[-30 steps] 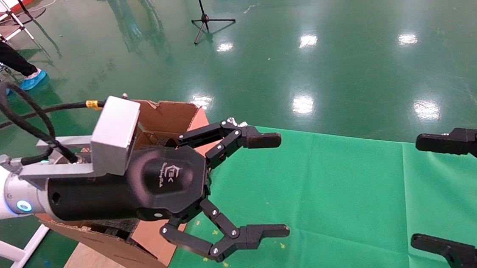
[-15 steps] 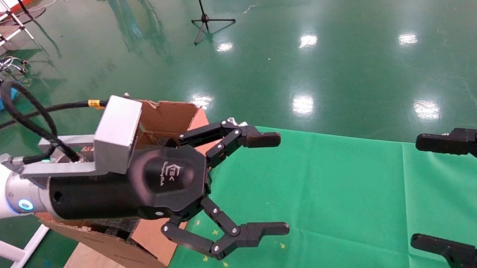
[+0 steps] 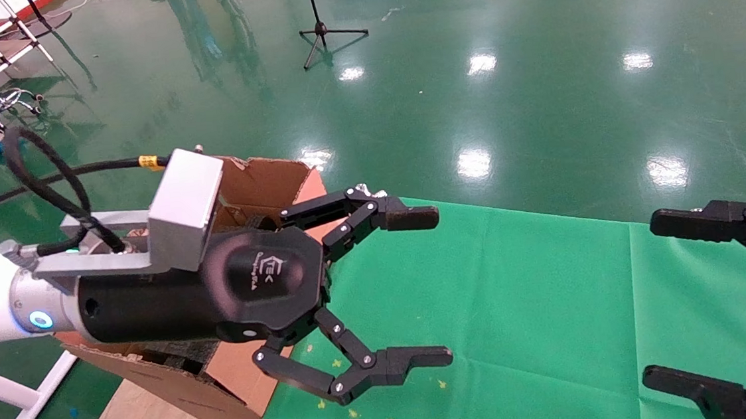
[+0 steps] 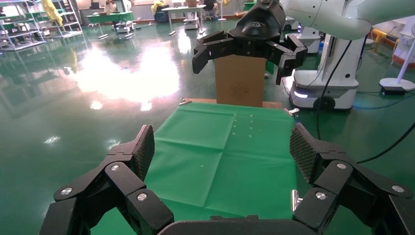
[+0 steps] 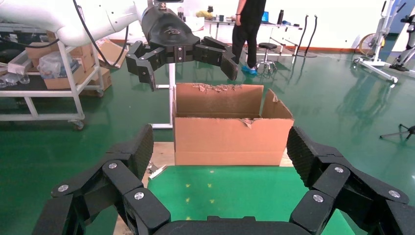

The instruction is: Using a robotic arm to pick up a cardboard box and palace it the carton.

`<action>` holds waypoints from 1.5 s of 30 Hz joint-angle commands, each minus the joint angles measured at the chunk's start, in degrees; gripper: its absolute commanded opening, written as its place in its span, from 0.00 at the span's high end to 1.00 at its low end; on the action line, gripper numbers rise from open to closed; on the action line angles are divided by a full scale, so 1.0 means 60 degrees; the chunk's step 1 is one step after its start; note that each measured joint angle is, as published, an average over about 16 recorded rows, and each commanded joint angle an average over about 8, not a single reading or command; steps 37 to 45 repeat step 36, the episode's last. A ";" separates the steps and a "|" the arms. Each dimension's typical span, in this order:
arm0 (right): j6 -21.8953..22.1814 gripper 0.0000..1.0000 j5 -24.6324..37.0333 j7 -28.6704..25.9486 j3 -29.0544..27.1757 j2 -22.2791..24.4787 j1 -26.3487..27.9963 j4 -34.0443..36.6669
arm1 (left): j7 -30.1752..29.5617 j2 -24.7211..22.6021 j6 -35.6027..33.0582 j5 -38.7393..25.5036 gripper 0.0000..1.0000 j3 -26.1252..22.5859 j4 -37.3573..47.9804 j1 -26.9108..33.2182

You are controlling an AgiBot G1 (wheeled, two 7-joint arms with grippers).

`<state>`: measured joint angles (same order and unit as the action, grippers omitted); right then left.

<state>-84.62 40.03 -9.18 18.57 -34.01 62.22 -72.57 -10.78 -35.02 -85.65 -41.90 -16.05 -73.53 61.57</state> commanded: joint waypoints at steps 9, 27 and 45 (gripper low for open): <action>0.0000 0.00 0.0001 0.0000 0.0000 0.0000 0.0000 0.0000 | -0.0001 0.0000 0.0002 -0.0006 0.00 -0.0005 0.0007 0.0005; 0.0000 0.00 0.0002 0.0000 0.0000 0.0000 0.0000 0.0000 | -0.0001 0.0000 0.0002 -0.0014 0.00 -0.0006 0.0009 0.0010; 0.0000 0.00 0.0002 0.0000 0.0000 0.0000 0.0000 0.0000 | -0.0001 0.0000 0.0002 -0.0014 0.00 -0.0006 0.0009 0.0010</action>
